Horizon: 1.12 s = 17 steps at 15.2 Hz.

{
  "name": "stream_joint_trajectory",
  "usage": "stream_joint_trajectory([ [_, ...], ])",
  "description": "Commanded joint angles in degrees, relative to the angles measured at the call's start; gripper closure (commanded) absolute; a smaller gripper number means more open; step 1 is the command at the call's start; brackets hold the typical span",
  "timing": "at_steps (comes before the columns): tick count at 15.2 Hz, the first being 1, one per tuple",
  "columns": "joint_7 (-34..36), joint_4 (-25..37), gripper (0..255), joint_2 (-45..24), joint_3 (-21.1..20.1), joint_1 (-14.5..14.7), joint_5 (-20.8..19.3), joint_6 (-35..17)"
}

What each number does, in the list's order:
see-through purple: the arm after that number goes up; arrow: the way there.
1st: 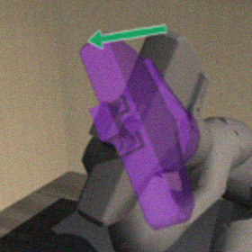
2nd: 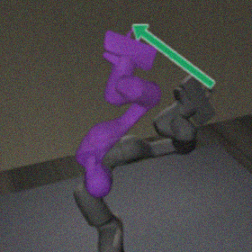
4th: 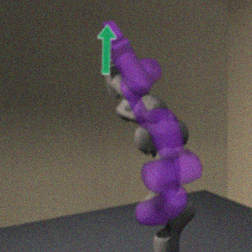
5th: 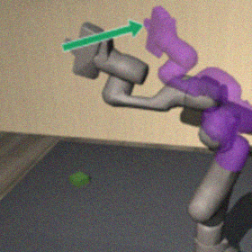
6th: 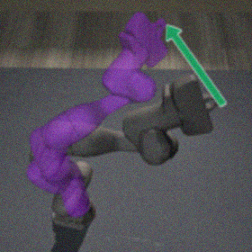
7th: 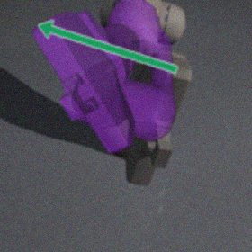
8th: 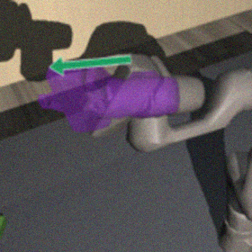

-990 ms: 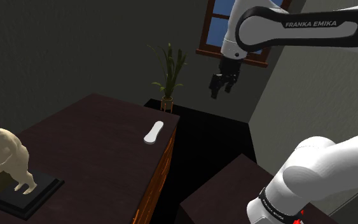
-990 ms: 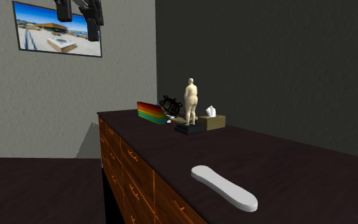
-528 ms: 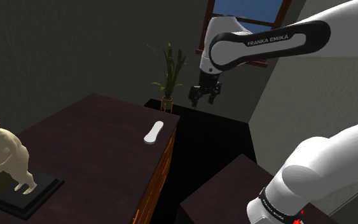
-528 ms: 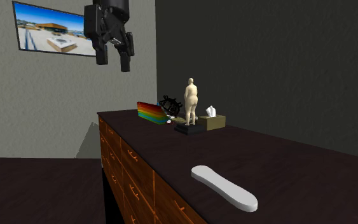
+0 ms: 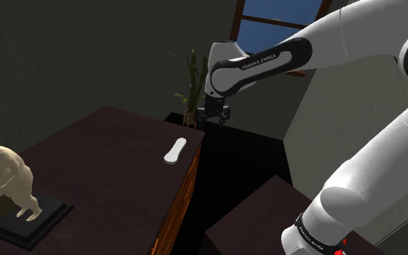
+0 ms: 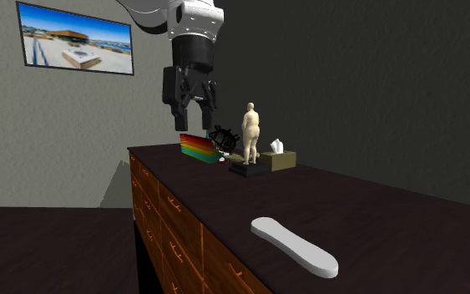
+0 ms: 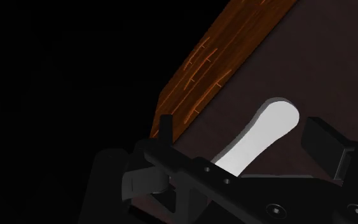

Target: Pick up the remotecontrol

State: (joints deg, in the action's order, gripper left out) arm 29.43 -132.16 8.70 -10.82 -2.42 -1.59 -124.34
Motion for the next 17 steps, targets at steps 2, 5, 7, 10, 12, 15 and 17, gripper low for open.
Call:
stream_joint_trajectory([
  [2, 5.80, 2.84, 0, -6.82, -0.80, -0.17, -0.93, -3.70],
  [5, 11.08, 6.76, 0, -13.70, -0.89, -0.04, -2.17, -6.38],
  [7, 14.40, 9.74, 0, -18.29, -0.62, 0.27, -2.95, -7.83],
  [10, 18.97, 14.74, 0, -25.12, 0.17, 0.96, -3.86, -9.52],
  [12, 21.71, 18.43, 0, -29.64, 0.85, 1.50, -4.21, -10.33],
  [15, 25.37, 24.50, 0, -36.42, 1.98, 2.33, -4.29, -11.07],
  [17, 27.54, 28.94, 0, -40.96, 2.74, 2.82, -4.08, -11.24],
])
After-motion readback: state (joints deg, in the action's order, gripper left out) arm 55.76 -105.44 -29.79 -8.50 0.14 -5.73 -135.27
